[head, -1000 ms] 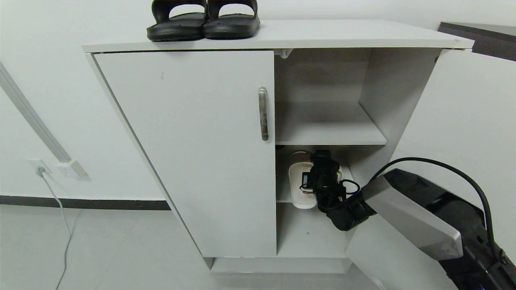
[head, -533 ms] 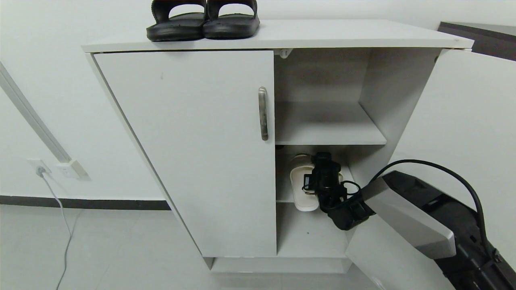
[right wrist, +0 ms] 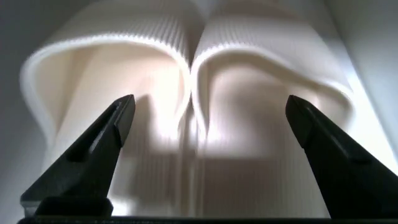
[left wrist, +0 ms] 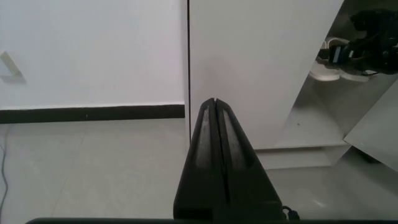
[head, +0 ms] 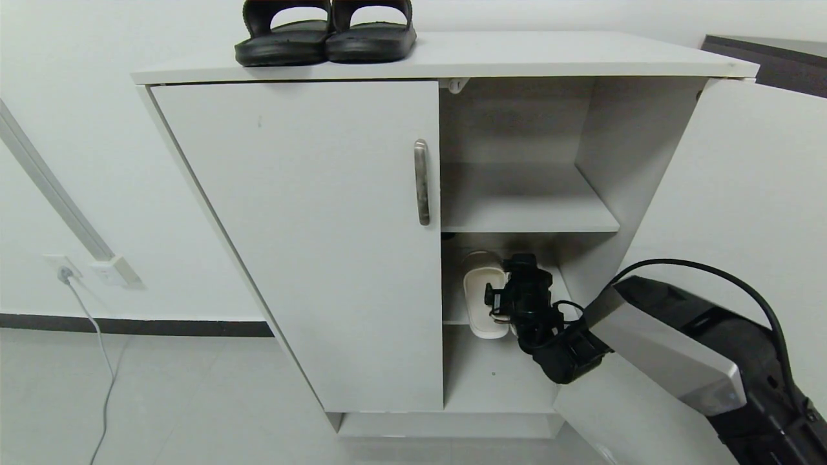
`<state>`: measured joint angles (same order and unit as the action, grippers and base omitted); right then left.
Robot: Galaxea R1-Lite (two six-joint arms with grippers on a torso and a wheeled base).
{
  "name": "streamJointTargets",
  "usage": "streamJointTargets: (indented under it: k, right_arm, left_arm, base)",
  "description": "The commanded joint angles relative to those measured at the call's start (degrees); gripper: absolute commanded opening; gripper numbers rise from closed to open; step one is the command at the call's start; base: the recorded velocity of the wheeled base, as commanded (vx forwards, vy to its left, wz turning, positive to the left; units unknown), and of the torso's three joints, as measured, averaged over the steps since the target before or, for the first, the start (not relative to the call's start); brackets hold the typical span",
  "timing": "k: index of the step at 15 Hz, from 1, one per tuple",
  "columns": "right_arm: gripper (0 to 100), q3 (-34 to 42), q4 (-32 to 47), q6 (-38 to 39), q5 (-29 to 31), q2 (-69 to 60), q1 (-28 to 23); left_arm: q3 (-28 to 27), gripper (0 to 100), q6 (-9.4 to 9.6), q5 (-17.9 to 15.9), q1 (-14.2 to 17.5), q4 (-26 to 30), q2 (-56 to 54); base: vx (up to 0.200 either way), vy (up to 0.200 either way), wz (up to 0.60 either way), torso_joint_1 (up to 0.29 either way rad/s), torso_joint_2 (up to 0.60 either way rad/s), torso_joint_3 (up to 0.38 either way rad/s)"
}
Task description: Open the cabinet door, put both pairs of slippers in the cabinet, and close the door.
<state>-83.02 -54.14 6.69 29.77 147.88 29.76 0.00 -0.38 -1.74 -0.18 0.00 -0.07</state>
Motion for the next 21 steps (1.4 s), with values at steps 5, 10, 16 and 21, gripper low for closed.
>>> streamJointTargets:
  k: [5, 10, 16, 21]
  right_arm:
    - [100, 30.9, -12.83, 0.43, 0.11, -18.95, 4.87]
    - [100, 45.05, -19.07, 0.51, 0.99, -25.36, 9.35]
    - [100, 46.54, -19.16, 0.25, 1.52, -25.98, 11.11]
    - [100, 47.51, -19.69, 0.07, 1.61, -26.68, 11.11]
  left_arm:
    - [0.0, 0, 0.11, -0.01, 0.01, 0.0, 0.07]
    - [0.0, 0, 0.2, -0.01, 0.01, 0.0, 0.07]
    - [0.0, 0, -0.15, -0.01, 0.01, 0.0, 0.07]
    - [0.0, 0, 0.11, -0.01, 0.01, 0.0, 0.07]
  base:
    - [0.0, 0.0, 0.0, 0.0, 0.0, 0.0]
    - [0.0, 0.0, 0.0, 0.0, 0.0, 0.0]
    - [-0.133, 0.0, 0.0, 0.003, 0.0, 0.002]
    - [-0.08, 0.0, 0.0, 0.0, 0.0, 0.0]
